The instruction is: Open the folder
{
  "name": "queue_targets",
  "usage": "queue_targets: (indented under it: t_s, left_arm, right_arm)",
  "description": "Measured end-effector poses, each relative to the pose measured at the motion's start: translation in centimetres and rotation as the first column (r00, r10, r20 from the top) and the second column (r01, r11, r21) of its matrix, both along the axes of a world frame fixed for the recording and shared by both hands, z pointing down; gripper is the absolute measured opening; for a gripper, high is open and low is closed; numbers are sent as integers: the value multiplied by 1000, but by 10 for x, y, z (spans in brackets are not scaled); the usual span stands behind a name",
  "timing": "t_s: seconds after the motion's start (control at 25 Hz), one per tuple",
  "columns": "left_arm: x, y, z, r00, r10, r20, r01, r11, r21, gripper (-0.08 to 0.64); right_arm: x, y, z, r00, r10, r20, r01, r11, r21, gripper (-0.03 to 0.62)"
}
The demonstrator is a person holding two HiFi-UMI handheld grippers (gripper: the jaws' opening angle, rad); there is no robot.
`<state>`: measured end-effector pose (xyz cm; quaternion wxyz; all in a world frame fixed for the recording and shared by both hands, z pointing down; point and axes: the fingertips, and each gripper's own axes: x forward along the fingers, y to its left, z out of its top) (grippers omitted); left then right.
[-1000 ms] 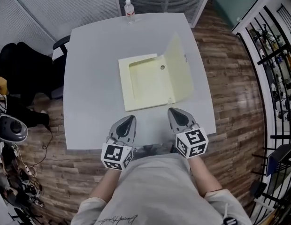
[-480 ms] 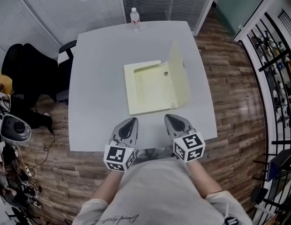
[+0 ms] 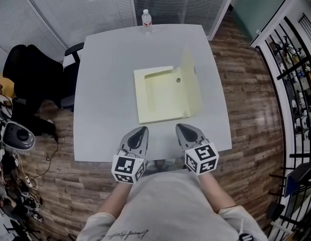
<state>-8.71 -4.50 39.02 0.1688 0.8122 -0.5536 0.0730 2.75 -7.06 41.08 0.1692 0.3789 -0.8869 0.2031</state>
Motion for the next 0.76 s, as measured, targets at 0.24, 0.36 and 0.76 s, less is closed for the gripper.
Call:
queue_targets:
  t_s: [0.24, 0.36, 0.76]
  left_arm:
    - [0, 1, -2, 1000, -4, 1, 4, 1000, 2, 9]
    - [1, 0, -2, 1000, -4, 1, 4, 1000, 4, 9]
    - [5, -3, 0, 1000, -11, -1, 11, 1000, 6, 9]
  right_arm:
    - [-2, 0, -2, 1000, 1, 16, -1, 1000, 3, 21]
    - [-3, -1, -3, 1000, -2, 20, 2, 1000, 3, 21]
    - [3, -2, -1, 1000, -5, 21, 5, 1000, 1, 21]
